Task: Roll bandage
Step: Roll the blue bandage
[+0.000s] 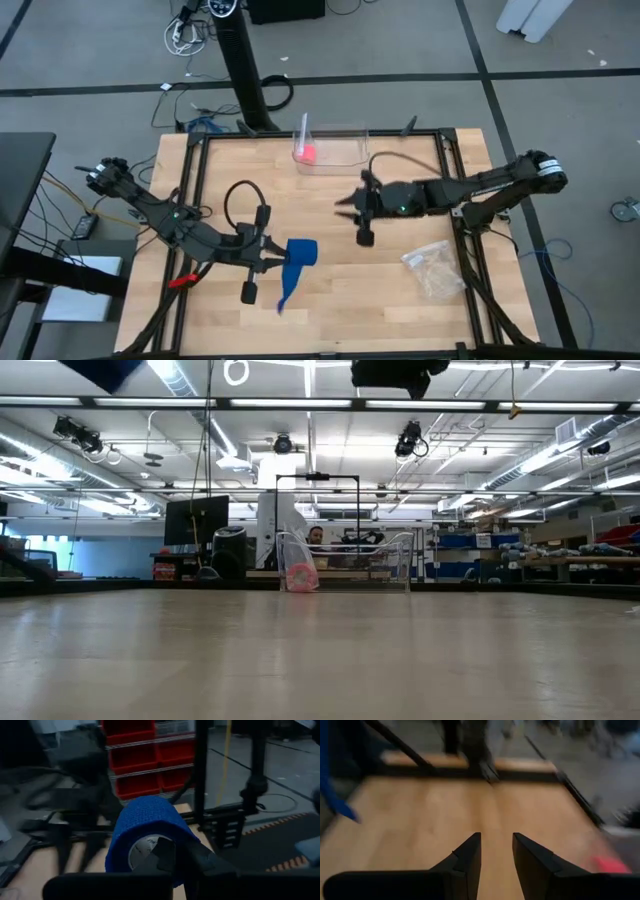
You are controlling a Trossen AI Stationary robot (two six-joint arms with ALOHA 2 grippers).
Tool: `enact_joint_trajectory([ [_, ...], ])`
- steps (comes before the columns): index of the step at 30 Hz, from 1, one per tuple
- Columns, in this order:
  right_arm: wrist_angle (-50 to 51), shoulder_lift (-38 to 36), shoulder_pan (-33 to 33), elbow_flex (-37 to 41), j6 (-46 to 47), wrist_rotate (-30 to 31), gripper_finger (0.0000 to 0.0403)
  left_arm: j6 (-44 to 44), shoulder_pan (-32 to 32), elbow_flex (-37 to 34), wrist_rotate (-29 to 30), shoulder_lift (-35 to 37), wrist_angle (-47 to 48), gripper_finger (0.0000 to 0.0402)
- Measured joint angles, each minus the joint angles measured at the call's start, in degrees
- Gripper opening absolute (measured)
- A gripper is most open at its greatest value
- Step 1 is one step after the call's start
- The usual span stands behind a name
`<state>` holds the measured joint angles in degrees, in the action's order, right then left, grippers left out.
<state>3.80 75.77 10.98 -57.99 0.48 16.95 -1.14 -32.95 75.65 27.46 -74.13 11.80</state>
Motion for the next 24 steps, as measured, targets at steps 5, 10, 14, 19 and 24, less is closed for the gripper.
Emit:
enact_joint_trajectory([
  [5, -30.01, 0.74, 5.02, 12.31, -0.35, -0.55, 0.0117, -0.80, 1.52, 0.06, 0.61, 0.00, -1.54, 0.0017],
  [10, -49.08, 5.01, 7.98, 16.80, -0.06, -0.74, 0.0119, -0.07, 3.64, 0.08, -0.96, 0.00, -4.36, 0.0017],
  [14, -49.72, 9.35, 8.50, 14.75, -0.09, -0.52, 0.0130, 0.80, 5.20, 0.08, -1.86, 0.00, -6.53, 0.0017],
  [19, -49.89, 13.48, 8.46, 11.32, -0.77, 1.24, 0.0167, 0.85, 6.41, 0.08, -3.85, 0.00, -6.30, 0.0017],
  [24, -50.05, 14.33, 7.90, 10.61, -1.78, 5.80, 0.0209, 0.88, 6.49, 0.08, -4.61, 0.00, -6.41, 0.0017],
])
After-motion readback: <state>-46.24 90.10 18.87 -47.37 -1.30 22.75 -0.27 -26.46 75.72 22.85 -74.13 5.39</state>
